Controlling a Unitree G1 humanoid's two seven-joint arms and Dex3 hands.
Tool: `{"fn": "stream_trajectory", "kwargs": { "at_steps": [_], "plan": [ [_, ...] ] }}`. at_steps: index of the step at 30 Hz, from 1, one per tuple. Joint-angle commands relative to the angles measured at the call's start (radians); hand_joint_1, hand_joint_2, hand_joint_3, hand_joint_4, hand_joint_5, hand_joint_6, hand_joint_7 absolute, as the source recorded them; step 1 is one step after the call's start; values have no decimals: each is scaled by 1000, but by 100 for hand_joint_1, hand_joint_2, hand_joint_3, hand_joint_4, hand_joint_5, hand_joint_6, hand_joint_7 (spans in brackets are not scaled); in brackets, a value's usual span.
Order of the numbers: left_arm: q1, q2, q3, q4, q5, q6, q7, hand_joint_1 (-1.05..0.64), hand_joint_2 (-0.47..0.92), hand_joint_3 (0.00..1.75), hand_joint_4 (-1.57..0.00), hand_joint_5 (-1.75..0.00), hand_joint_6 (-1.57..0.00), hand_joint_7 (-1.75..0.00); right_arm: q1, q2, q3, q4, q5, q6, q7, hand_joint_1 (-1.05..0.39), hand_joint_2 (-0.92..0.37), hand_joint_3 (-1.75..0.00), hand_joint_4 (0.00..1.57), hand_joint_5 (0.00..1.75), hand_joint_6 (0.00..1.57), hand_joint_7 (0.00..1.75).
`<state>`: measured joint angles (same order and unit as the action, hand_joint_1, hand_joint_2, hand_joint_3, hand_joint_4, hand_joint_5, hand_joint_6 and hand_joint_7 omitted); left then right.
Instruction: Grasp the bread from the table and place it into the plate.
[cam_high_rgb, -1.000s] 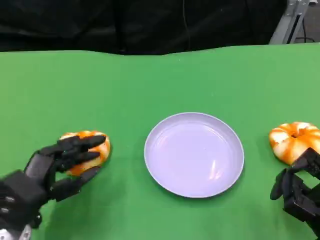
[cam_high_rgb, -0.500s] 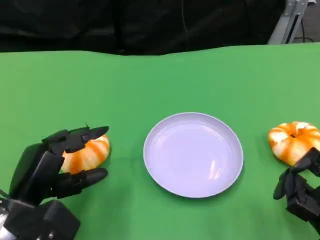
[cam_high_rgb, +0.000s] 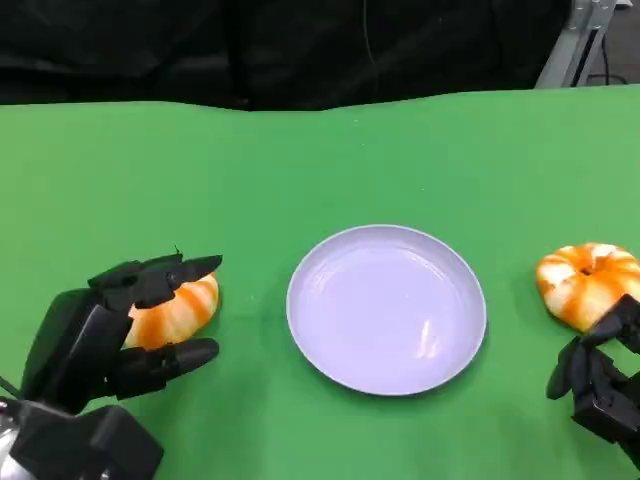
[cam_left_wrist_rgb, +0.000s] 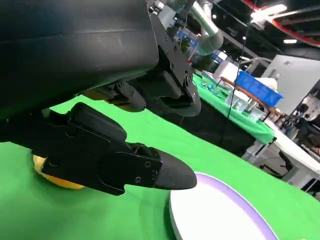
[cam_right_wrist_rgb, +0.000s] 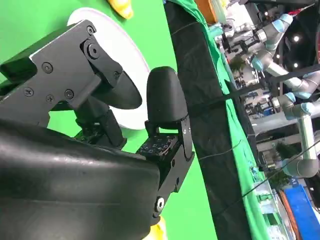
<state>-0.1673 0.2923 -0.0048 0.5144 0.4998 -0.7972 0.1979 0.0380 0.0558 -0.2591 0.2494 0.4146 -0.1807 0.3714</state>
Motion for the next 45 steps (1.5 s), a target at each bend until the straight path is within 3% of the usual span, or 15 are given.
{"fn": "stream_trajectory", "kwargs": {
  "at_steps": [1, 4, 6, 8, 12, 21, 45],
  "plan": [
    [5, 27, -4, 7, -13, 9, 21, -75, 92, 21, -52, -12, -67, 0, -6, -16, -6, 6, 7, -7, 3, -5, -38, -145, 92, 175, 77, 165],
    [5, 29, -7, 7, -14, 10, 24, -75, 92, 21, -52, -11, -67, 0, -6, -16, -6, 6, 7, -7, 3, -5, -38, -145, 92, 175, 77, 165],
    [-104, 109, -86, -6, 291, 269, 115, -86, 92, 15, -43, -6, -58, 0, -2, -11, -1, -2, 9, -2, 3, -4, -39, -145, 92, 175, 77, 165],
    [-152, 143, -131, -13, 430, 398, 166, -93, 92, 12, -38, -3, -53, 0, -1, -8, 1, -6, 9, 1, 3, -4, -39, -145, 91, 175, 77, 164],
    [-332, 102, -276, 311, 477, 498, 133, -90, 92, 9, -40, -3, -53, -1, 1, -5, 8, -16, 0, -5, -3, -5, -39, -146, 92, 175, 77, 163],
    [-408, 105, -380, 444, 413, 511, 171, -89, 92, 12, -40, -1, -53, 0, 1, -7, 11, -23, 6, 3, -11, -4, -39, -147, 92, 175, 77, 164],
    [-448, 92, -486, 516, 334, 534, 175, -90, 92, 16, -39, 0, -51, 0, 1, -7, 13, -30, 12, 9, -10, -3, -40, -147, 91, 175, 77, 164]
  ]
}}
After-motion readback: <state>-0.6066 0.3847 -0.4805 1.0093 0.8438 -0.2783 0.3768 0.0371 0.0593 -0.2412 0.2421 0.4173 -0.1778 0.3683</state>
